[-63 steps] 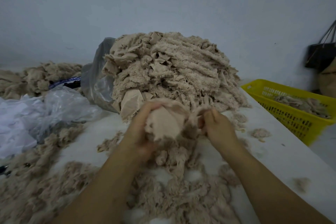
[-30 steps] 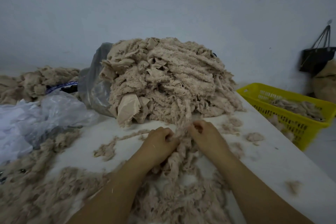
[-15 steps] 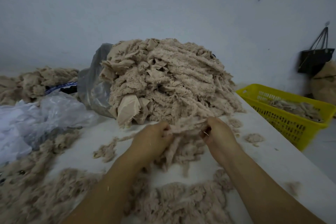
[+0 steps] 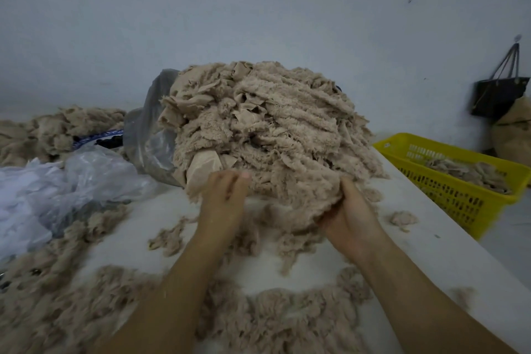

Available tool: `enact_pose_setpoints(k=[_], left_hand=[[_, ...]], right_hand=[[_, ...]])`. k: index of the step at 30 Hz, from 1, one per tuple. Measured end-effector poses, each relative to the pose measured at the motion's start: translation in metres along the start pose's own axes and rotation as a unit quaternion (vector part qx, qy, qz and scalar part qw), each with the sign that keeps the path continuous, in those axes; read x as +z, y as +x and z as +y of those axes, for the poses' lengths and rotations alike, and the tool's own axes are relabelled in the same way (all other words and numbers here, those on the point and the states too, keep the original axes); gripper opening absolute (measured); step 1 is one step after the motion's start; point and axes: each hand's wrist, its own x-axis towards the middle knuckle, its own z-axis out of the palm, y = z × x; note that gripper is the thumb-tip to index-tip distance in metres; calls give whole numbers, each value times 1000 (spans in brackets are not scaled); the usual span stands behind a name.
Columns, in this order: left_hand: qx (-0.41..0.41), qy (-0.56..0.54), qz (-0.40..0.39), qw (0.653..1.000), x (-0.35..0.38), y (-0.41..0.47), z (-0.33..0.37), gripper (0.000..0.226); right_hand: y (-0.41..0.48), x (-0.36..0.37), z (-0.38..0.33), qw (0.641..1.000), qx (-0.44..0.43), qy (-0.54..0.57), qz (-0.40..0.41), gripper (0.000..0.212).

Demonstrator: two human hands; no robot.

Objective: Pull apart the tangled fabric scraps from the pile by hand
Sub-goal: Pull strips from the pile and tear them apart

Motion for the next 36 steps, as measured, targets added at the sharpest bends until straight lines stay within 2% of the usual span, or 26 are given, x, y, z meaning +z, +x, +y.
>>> enact_pose_setpoints(k=[4, 6, 8, 11, 14, 18, 21, 24, 26, 28, 31, 33, 36], left_hand=[[45, 5, -150, 988, 17, -17, 23, 27], [2, -12, -202, 979, 20, -20, 24, 41], [-34, -40, -212, 976, 22, -20, 19, 45], [-18, -61, -165, 984, 21, -17, 13, 41], [-53, -128, -137, 981, 20, -15, 17, 36], [-173, -253, -84, 948, 20, -11, 17, 28], [-227, -361, 17, 904, 1, 3, 6, 32], [-230, -443, 136, 856, -25, 14, -11, 32], [-217, -423, 151, 867, -28, 16, -11, 33], [-206, -340, 90, 913, -18, 10, -2, 44], [-174, -198, -44, 964, 0, -5, 12, 68], [-140, -148, -128, 971, 7, -16, 21, 69], [-134, -181, -217, 950, 16, -24, 28, 60]], right_hand=[[-6, 11, 10, 993, -6, -101, -68, 41], [-6, 11, 15, 983, -12, -161, -83, 39], [-8, 13, 17, 975, -12, -209, -72, 28], [-8, 14, 20, 959, -10, -280, -45, 27], [-7, 13, 20, 963, -11, -258, -72, 24], [-7, 14, 19, 961, -17, -256, -108, 22], [-8, 10, 10, 974, -30, -215, -66, 36], [-7, 4, -5, 992, -36, -124, -6, 35], [-5, 2, -8, 996, -35, -87, -1, 30], [-5, 3, -4, 996, -25, -71, -42, 16], [-4, 4, 6, 987, -10, -93, -129, 38], [-7, 7, 11, 973, -11, -146, -179, 39], [-14, 11, 19, 948, 5, -236, -213, 41]])
